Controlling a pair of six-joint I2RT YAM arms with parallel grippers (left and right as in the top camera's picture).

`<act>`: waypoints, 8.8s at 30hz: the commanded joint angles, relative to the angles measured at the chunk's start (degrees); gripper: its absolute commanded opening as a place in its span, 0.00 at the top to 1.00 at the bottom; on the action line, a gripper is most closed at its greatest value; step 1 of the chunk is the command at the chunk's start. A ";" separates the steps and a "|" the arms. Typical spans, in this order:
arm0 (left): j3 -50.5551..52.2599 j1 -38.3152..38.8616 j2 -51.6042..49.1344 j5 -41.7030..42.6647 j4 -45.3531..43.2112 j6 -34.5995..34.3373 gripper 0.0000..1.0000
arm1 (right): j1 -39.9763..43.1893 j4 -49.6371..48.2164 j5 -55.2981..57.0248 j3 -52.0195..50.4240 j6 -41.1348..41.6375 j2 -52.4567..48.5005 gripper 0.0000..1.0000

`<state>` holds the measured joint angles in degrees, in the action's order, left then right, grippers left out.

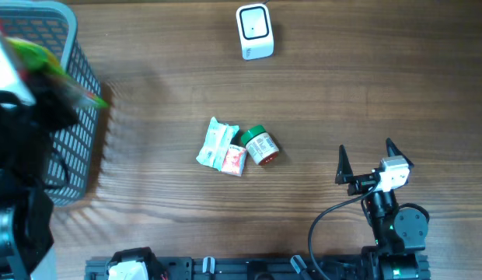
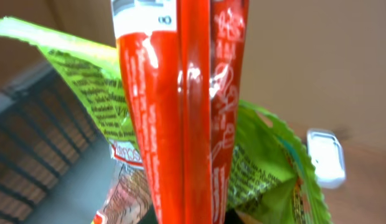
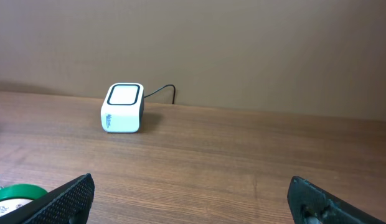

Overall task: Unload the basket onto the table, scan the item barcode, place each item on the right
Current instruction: 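Lift the items out of the basket and lower them beside the tissues, then open the left gripper and raise it back beside the basket, then move the right gripper over the green-capped jar, then grasp the green-capped jar with the right gripper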

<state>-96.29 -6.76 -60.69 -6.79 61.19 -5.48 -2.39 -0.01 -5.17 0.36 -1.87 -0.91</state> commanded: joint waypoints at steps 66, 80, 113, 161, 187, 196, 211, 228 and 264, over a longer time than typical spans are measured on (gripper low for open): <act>27.61 16.20 -7.10 -7.43 -8.83 -11.89 0.00 | 0.39 -0.33 -0.92 -0.07 -0.98 0.33 0.00; 27.61 7.87 5.20 -7.43 -13.40 -11.30 0.00 | 0.39 -0.31 -0.92 -0.07 -0.98 0.33 0.00; 27.61 7.87 2.38 -7.43 -13.40 -11.30 0.00 | 0.39 -0.31 -0.92 -0.07 -0.98 0.33 0.00; 27.61 7.87 2.38 -7.43 -12.92 -11.30 0.00 | 0.39 3.61 -4.59 5.51 36.54 -1.36 0.00; 27.61 7.87 2.38 -7.43 -12.92 -11.30 0.00 | 0.33 69.59 -14.45 77.99 25.81 -67.67 0.00; 27.61 7.87 2.38 -7.43 -12.92 -11.30 0.00 | -6.60 69.66 -14.47 77.94 23.06 -77.00 0.13; 27.61 7.87 2.38 -7.43 -12.92 -11.30 0.00 | -21.42 65.81 -3.58 77.31 23.08 -81.29 0.13; 27.61 7.87 2.38 -7.41 -12.92 -11.30 0.00 | -25.09 61.94 -3.41 75.73 22.93 -81.50 0.12; 27.61 7.87 2.38 -7.43 -12.92 -11.30 0.00 | -31.71 80.19 1.31 112.24 9.62 -123.64 0.13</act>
<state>-67.90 1.43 -58.26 -13.69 48.40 -17.06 -33.32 80.36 -6.72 112.25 8.67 -123.59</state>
